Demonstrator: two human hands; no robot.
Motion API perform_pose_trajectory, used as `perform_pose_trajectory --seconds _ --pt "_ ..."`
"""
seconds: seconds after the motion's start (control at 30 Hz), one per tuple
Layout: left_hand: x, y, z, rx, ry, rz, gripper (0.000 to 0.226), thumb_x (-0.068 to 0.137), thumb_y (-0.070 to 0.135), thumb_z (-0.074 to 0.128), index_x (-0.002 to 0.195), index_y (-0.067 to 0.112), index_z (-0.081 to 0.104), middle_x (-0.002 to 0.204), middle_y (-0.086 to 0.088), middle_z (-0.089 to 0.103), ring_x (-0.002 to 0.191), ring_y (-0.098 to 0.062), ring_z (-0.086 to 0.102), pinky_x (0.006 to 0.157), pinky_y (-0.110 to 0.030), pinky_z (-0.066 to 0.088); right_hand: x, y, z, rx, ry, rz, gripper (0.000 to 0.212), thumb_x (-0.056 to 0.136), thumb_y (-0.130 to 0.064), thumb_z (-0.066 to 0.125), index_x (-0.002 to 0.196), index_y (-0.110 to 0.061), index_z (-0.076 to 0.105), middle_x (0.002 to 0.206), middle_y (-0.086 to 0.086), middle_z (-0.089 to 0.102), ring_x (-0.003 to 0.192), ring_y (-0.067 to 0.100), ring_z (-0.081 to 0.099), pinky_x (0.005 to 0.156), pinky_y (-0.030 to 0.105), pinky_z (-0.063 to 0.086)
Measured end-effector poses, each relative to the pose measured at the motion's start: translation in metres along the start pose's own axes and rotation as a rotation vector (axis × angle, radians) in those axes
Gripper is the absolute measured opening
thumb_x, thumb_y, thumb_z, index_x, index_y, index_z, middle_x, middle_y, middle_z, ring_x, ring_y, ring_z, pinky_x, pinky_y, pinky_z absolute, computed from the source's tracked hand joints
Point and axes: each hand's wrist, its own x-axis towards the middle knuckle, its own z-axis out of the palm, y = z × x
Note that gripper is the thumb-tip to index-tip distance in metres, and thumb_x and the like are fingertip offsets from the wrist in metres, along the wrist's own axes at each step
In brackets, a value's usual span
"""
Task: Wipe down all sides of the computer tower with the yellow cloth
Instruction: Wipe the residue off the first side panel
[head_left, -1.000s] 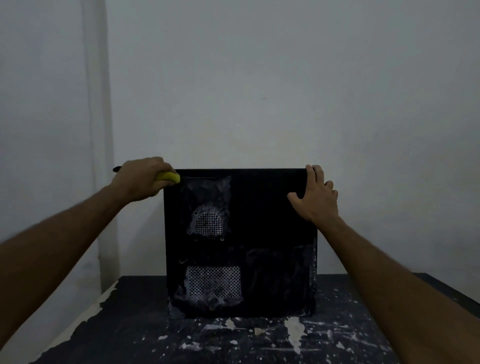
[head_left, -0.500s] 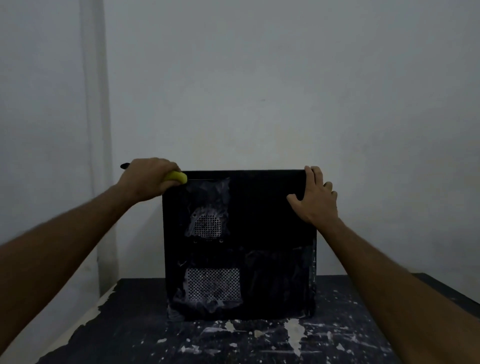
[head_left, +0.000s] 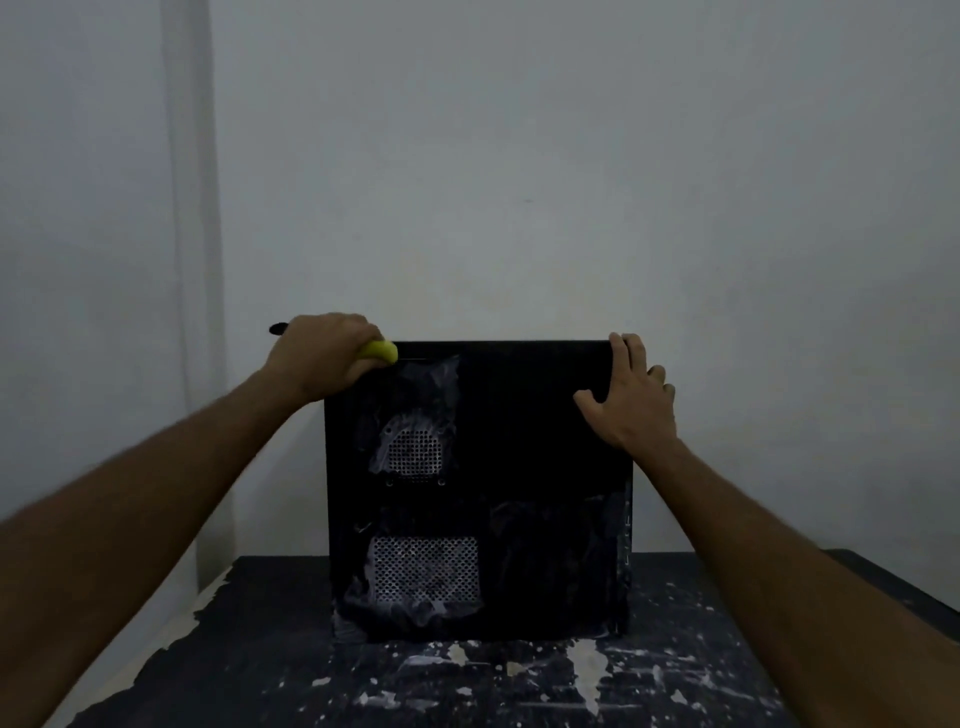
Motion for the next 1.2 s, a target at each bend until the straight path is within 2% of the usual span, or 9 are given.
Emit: perform_pose_trajectory --seconds 0.07,0.17,0.3,0.43,0.53,0.67,0.8,0.93,1.2 --pt "0.003 0.001 0.001 -0.03 0.005 -0.032 0.036 0.096 0.056 0.06 0.109 0.024 0.072 0.101 0.005 0.069 0.091 -0.023 0.068 0.063 -0.033 0.043 0.0 0.0 0.0 0.004 0.002 0.005 0.09 0.088 -0.058 0.056 0.158 -0.018 0.015 0.165 0.003 0.014 0.121 0.042 0.044 0.1 0.054 0.039" --pt "0.008 0.018 0.002 0.02 -0.125 0.089 0.038 0.096 0.058 0.058 0.109 0.025 0.07 0.101 0.007 0.067 0.091 -0.02 0.067 0.065 -0.033 0.047 -0.001 0.002 -0.003 -0.013 0.013 -0.011 0.089 0.088 -0.058 0.055 0.158 -0.018 0.016 0.164 0.002 0.015 0.119 0.042 0.045 0.097 0.053 0.039" --pt "0.015 0.009 0.002 -0.08 0.016 -0.05 0.038 0.094 0.058 0.062 0.108 0.025 0.072 0.101 0.004 0.069 0.093 -0.022 0.067 0.065 -0.033 0.043 -0.001 -0.001 -0.002 -0.002 0.0 0.002 0.089 0.089 -0.057 0.056 0.158 -0.018 0.016 0.164 0.002 0.014 0.119 0.042 0.044 0.098 0.053 0.039" --pt "0.023 0.022 0.005 -0.052 -0.103 0.105 0.038 0.094 0.059 0.061 0.114 0.028 0.071 0.104 0.009 0.067 0.095 -0.018 0.067 0.064 -0.03 0.037 0.0 0.001 -0.003 -0.02 0.009 -0.009 0.09 0.089 -0.058 0.056 0.158 -0.018 0.016 0.164 0.002 0.014 0.118 0.043 0.045 0.097 0.053 0.04" --pt "0.025 0.02 0.007 -0.118 0.015 -0.003 0.037 0.093 0.06 0.062 0.111 0.029 0.073 0.102 0.008 0.068 0.095 -0.018 0.067 0.065 -0.032 0.041 0.0 0.0 -0.001 -0.018 -0.014 0.003 0.091 0.089 -0.059 0.055 0.159 -0.018 0.014 0.165 0.003 0.013 0.12 0.043 0.044 0.099 0.054 0.04" --pt "0.027 0.042 0.01 -0.077 -0.074 0.075 0.04 0.096 0.058 0.06 0.118 0.027 0.071 0.107 0.005 0.066 0.096 -0.021 0.066 0.068 -0.033 0.044 -0.001 0.001 -0.002 -0.018 0.012 -0.017 0.089 0.088 -0.057 0.057 0.157 -0.017 0.017 0.163 0.004 0.015 0.118 0.043 0.046 0.097 0.054 0.04" --pt "0.037 0.043 0.008 -0.137 0.031 -0.019 0.039 0.097 0.056 0.06 0.118 0.026 0.072 0.107 0.002 0.065 0.094 -0.023 0.066 0.068 -0.033 0.039 -0.001 0.0 -0.002 -0.014 0.001 -0.01 0.089 0.089 -0.057 0.057 0.157 -0.017 0.016 0.163 0.003 0.014 0.119 0.043 0.045 0.098 0.054 0.04" --pt "0.042 0.063 0.007 -0.071 -0.09 0.132 0.04 0.098 0.058 0.056 0.123 0.029 0.07 0.108 0.005 0.063 0.095 -0.022 0.065 0.067 -0.032 0.036 -0.001 0.0 -0.004 -0.022 0.009 -0.014 0.088 0.089 -0.056 0.057 0.157 -0.017 0.017 0.163 0.002 0.015 0.118 0.043 0.045 0.097 0.053 0.04" --pt "0.049 0.072 0.008 -0.037 -0.093 0.104 0.041 0.099 0.061 0.053 0.123 0.032 0.069 0.106 0.005 0.061 0.093 -0.021 0.065 0.066 -0.033 0.038 -0.001 0.002 -0.003 -0.035 0.021 -0.029 0.088 0.088 -0.057 0.057 0.156 -0.017 0.019 0.162 0.004 0.018 0.114 0.04 0.047 0.094 0.052 0.041"
